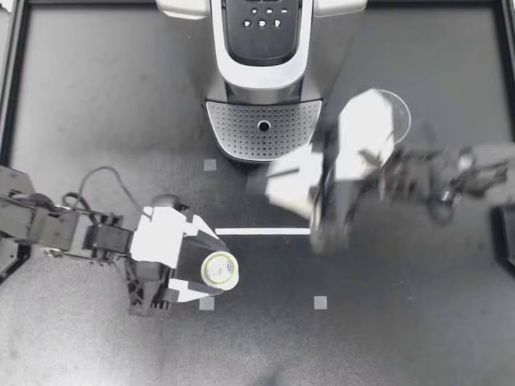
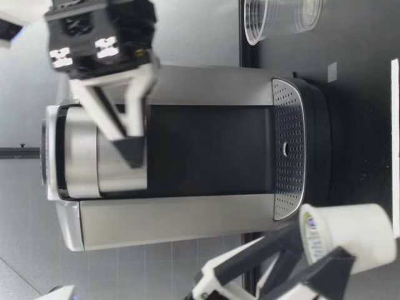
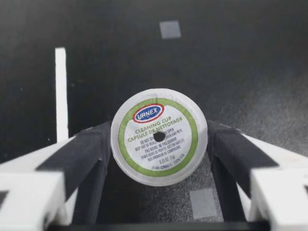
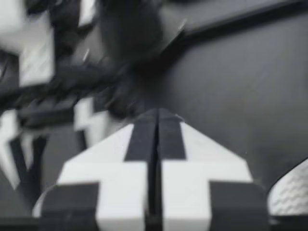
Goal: Place the coffee capsule inside the capsule container, then place the cup onto the center of the cup tray, then push the 'Hot Water' and 'Travel Mug' buttons.
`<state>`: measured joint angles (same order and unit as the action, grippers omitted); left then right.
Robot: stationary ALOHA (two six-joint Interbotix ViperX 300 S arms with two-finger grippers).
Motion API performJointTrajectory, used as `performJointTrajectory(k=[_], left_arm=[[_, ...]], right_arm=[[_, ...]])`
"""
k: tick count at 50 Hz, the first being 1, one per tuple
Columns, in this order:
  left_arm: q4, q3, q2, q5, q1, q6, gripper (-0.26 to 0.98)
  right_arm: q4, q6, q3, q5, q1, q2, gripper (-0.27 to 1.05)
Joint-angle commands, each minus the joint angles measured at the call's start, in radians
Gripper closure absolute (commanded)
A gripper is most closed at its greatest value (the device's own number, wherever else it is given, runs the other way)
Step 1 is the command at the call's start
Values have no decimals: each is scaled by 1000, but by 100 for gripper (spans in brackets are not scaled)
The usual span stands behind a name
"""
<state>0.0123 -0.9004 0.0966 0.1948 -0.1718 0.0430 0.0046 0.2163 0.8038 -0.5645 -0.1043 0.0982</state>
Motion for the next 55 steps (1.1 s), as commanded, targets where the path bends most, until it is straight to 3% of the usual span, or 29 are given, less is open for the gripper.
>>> performJointTrajectory(k=[1, 30, 55], left_arm=[[2, 9, 34, 18, 3, -2, 21], [2, 6, 49, 40, 3, -3, 21], [2, 11, 48, 41, 3, -5, 21]], right_arm=[[2, 0, -11, -49, -25, 34, 70], [15, -5, -12, -124, -132, 69, 70], [15, -9, -48, -233, -167, 127, 70]])
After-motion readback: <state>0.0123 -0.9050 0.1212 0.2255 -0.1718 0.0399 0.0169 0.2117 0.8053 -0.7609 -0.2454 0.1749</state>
